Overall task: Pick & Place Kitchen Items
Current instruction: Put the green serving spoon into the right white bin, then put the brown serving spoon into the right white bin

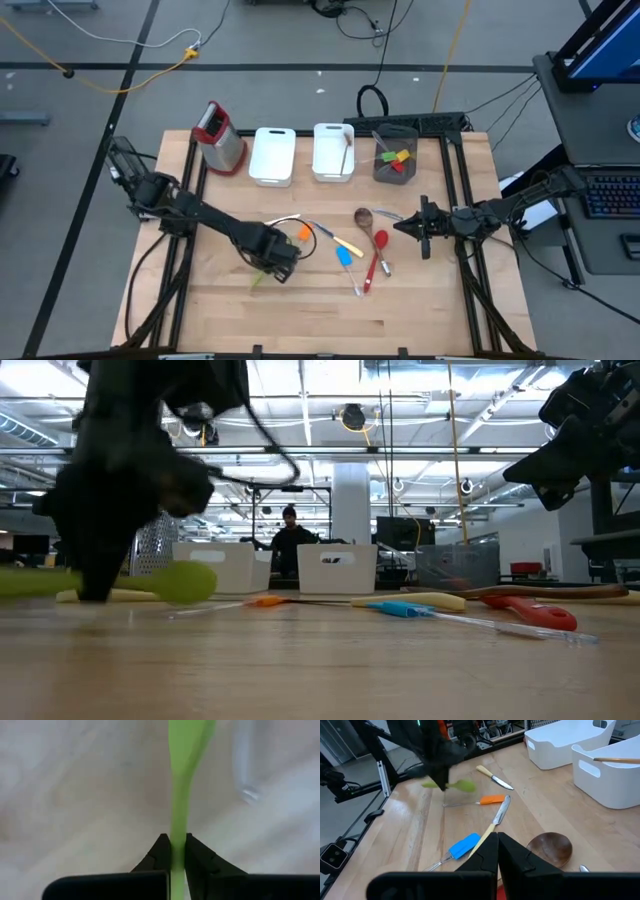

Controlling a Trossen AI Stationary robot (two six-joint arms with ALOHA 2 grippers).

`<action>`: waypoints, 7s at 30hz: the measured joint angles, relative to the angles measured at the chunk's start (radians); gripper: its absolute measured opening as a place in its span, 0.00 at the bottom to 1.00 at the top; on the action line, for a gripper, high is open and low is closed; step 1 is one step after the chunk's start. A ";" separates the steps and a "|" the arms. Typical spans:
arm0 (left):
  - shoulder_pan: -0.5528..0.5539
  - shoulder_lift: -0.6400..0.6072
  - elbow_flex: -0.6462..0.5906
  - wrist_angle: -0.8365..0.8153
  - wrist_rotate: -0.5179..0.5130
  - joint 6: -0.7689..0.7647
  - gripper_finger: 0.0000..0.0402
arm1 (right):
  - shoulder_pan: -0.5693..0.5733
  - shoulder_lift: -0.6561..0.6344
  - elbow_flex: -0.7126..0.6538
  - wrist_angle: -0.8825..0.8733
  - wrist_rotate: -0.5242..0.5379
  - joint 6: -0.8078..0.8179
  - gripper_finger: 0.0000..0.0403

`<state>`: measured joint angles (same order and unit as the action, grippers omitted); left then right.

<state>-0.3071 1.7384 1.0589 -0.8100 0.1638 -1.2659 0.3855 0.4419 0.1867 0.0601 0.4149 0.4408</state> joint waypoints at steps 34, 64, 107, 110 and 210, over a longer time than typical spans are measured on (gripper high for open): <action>0.649 -0.172 0.011 1.172 0.207 -0.196 0.04 | 0.000 0.000 0.000 -0.012 0.005 0.003 0.00; 0.890 0.256 0.288 1.081 0.583 -0.666 0.05 | 0.000 0.000 0.000 -0.012 0.059 -0.010 0.00; 0.923 0.361 0.287 1.182 0.561 -0.540 0.13 | 0.000 0.000 0.000 -0.004 0.056 0.031 0.00; 0.917 0.360 0.287 1.180 0.558 -0.517 0.15 | 0.000 0.000 0.000 -0.004 0.056 0.047 0.00; 0.428 -1.302 -0.586 0.406 -0.025 0.730 0.02 | -0.261 0.968 0.767 -0.615 -0.369 0.564 0.20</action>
<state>0.1211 0.4366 0.4728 -0.4038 0.1387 -0.5356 0.1240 1.4101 0.9535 -0.5546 0.0463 1.0046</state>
